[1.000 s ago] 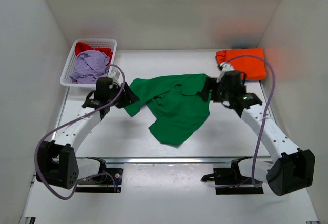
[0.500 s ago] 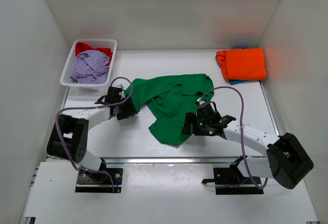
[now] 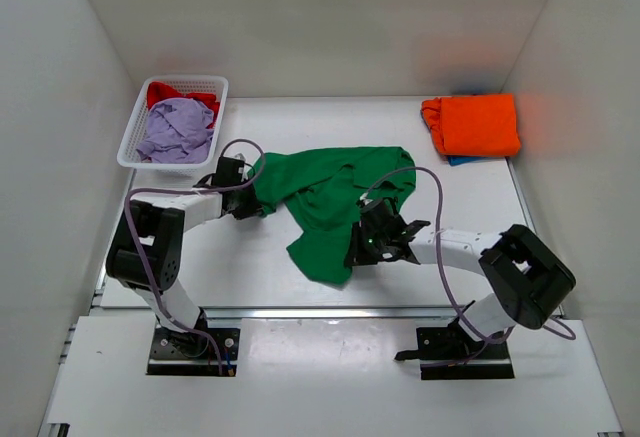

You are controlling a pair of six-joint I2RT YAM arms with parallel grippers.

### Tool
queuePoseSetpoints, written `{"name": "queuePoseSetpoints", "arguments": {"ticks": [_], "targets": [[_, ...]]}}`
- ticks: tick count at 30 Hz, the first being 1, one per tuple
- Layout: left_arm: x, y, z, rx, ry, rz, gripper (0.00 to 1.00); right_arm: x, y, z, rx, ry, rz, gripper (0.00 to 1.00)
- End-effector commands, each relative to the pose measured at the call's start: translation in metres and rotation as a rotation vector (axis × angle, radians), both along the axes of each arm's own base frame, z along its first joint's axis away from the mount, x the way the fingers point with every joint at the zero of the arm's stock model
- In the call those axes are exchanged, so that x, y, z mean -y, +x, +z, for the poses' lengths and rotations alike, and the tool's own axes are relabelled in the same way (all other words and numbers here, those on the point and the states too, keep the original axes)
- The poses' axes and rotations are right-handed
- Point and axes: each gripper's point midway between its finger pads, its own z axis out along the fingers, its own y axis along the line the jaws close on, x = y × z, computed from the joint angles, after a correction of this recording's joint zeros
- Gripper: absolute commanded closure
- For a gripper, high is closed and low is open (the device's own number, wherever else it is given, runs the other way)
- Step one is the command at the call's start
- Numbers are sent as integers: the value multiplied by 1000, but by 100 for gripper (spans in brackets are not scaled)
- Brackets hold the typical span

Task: Fold and stack the t-shirts
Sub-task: Flatten out the tshirt

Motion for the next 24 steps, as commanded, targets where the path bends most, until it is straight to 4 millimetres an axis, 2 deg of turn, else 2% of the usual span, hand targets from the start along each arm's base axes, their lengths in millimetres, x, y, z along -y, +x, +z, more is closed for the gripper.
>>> {"name": "queuePoseSetpoints", "arguments": {"ticks": [1, 3, 4, 5, 6, 7, 9, 10, 11, 12, 13, 14, 15, 16, 17, 18, 19, 21, 22, 24], "targets": [[-1, -3, 15, -1, 2, -33, 100, 7, 1, 4, 13, -26, 16, 100], [-3, -3, 45, 46, -10, -39, 100, 20, 1, 19, 38, -44, 25, 100], [-1, 4, 84, 123, -40, -47, 100, 31, 4, 57, 125, -3, 13, 100], [-3, 7, 114, 185, -49, -35, 100, 44, 9, 67, 148, -8, -3, 100], [-4, 9, 129, 218, -57, -31, 100, 49, 9, 88, 199, 29, -15, 100], [-9, 11, 160, 288, -67, -11, 100, 59, 11, 109, 255, 62, -26, 100], [-13, 7, 221, 422, -114, 27, 100, 79, 15, 144, 331, 98, -65, 100], [-18, 7, 237, 458, -122, 39, 100, 86, 16, 168, 400, 125, -80, 100], [-22, 0, 258, 494, -134, 51, 100, 97, 14, 170, 401, 110, -98, 100], [-26, -3, 289, 561, -147, 60, 100, 106, 11, 191, 457, 118, -118, 100], [-29, -5, 296, 562, -140, 72, 100, 117, 11, 212, 522, 131, -156, 100], [-32, -11, 321, 620, -142, 76, 100, 128, 13, 216, 540, 121, -191, 100], [-36, -16, 345, 682, -139, 89, 100, 141, 8, 234, 605, 133, -230, 100], [-38, -19, 354, 710, -141, 102, 100, 147, 7, 249, 653, 139, -246, 100], [-44, -26, 374, 761, -147, 124, 100, 155, 4, 265, 699, 149, -266, 100], [-48, -31, 396, 819, -159, 139, 100, 165, 4, 266, 703, 136, -295, 100], [-51, -35, 412, 857, -166, 151, 100, 169, 2, 282, 743, 131, -291, 100], [-54, -31, 426, 869, -159, 155, 100, 188, 3, 298, 799, 91, -332, 100], [-53, -25, 432, 871, -158, 148, 100, 190, 1, 310, 827, 83, -333, 100], [-49, -11, 428, 846, -146, 128, 100, 192, 9, 312, 837, 69, -365, 100]]}}
